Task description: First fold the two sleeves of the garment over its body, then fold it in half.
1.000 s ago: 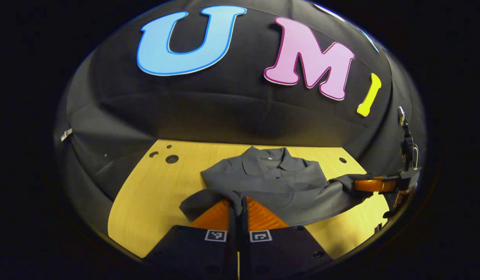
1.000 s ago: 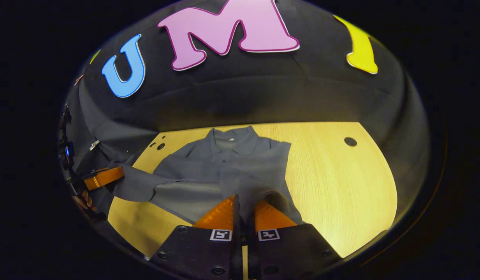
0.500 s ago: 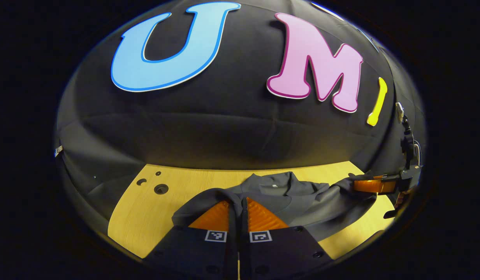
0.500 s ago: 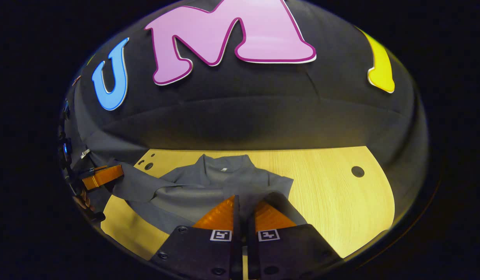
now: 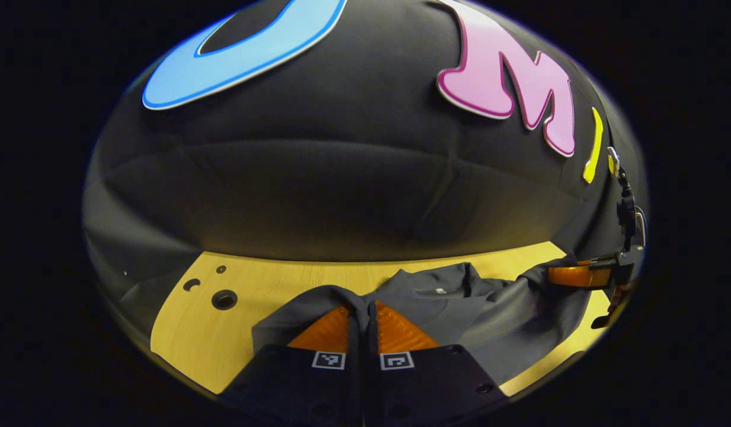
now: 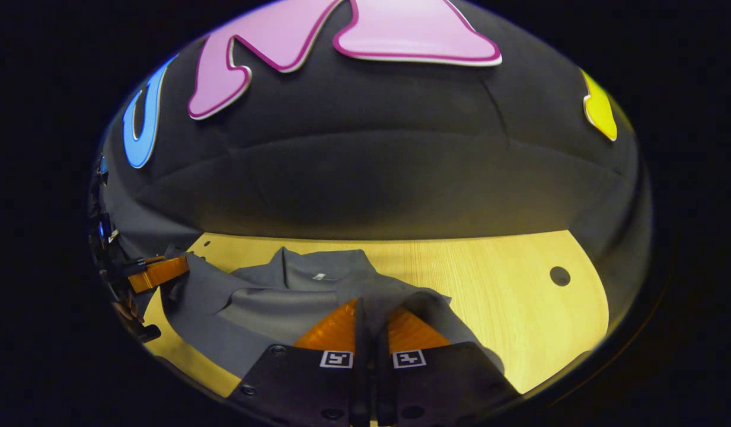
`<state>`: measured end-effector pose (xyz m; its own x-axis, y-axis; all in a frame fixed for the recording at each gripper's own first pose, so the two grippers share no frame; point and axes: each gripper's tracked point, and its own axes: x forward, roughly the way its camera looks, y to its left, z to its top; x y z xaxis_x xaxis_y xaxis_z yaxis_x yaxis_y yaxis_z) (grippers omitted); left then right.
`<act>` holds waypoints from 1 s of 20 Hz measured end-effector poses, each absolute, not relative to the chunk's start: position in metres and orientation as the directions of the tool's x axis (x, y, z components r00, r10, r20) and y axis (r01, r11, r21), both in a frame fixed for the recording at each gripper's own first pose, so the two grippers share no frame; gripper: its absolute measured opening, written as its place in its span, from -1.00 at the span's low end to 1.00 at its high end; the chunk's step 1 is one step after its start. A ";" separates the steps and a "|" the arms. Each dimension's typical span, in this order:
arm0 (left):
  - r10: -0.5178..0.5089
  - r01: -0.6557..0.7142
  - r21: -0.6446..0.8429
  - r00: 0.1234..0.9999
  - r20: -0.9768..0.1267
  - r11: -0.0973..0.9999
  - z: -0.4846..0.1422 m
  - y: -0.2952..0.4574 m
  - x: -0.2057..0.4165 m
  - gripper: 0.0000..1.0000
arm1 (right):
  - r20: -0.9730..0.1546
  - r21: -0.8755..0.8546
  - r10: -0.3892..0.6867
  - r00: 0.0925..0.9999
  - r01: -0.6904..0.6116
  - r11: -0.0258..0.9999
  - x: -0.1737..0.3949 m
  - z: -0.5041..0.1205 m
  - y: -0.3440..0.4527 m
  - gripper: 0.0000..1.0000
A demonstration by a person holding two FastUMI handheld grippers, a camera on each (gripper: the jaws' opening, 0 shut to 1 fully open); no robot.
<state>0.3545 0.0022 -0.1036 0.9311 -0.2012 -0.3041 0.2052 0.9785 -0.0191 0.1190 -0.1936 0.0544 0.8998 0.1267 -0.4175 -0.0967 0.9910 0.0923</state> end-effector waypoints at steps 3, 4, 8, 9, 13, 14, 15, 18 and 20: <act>-0.213 0.200 -0.074 0.931 -0.297 0.977 -0.118 -0.001 0.366 -0.84 | -0.440 0.086 0.109 0.892 -0.078 0.993 0.131 0.034 -0.195 -0.81; -0.204 0.191 -0.072 0.930 -0.305 0.979 -0.122 0.001 0.367 -0.81 | -0.441 0.085 0.107 0.891 -0.077 0.993 0.133 0.030 -0.194 -0.81; -0.179 0.176 -0.041 0.918 -0.354 0.984 -0.137 0.007 0.368 -0.63 | -0.462 0.115 0.115 0.879 -0.069 0.991 0.135 0.021 -0.194 -0.61; -0.170 0.170 -0.033 0.915 -0.365 0.985 -0.139 0.008 0.366 -0.58 | -0.467 0.126 0.121 0.876 -0.069 0.990 0.133 0.021 -0.193 -0.45; -0.144 0.139 -0.040 0.925 -0.350 0.990 -0.120 0.013 0.352 -0.03 | -0.446 0.134 0.120 0.887 -0.067 0.989 0.125 0.043 -0.196 0.46; -0.140 0.133 -0.044 0.930 -0.340 0.990 -0.112 0.015 0.347 0.22 | -0.437 0.142 0.119 0.892 -0.063 0.988 0.121 0.050 -0.198 0.57; -0.139 0.132 -0.043 0.934 -0.330 0.990 -0.102 0.017 0.341 0.37 | -0.426 0.146 0.116 0.897 -0.059 0.988 0.116 0.060 -0.200 0.68; -0.108 0.107 -0.020 0.948 -0.300 0.994 -0.072 0.030 0.318 0.74 | -0.385 0.138 0.095 0.918 -0.044 0.989 0.097 0.089 -0.207 0.94; -0.093 0.086 -0.036 0.959 -0.266 0.996 -0.046 0.035 0.295 0.89 | -0.358 0.113 0.083 0.930 -0.045 0.993 0.079 0.106 -0.207 0.95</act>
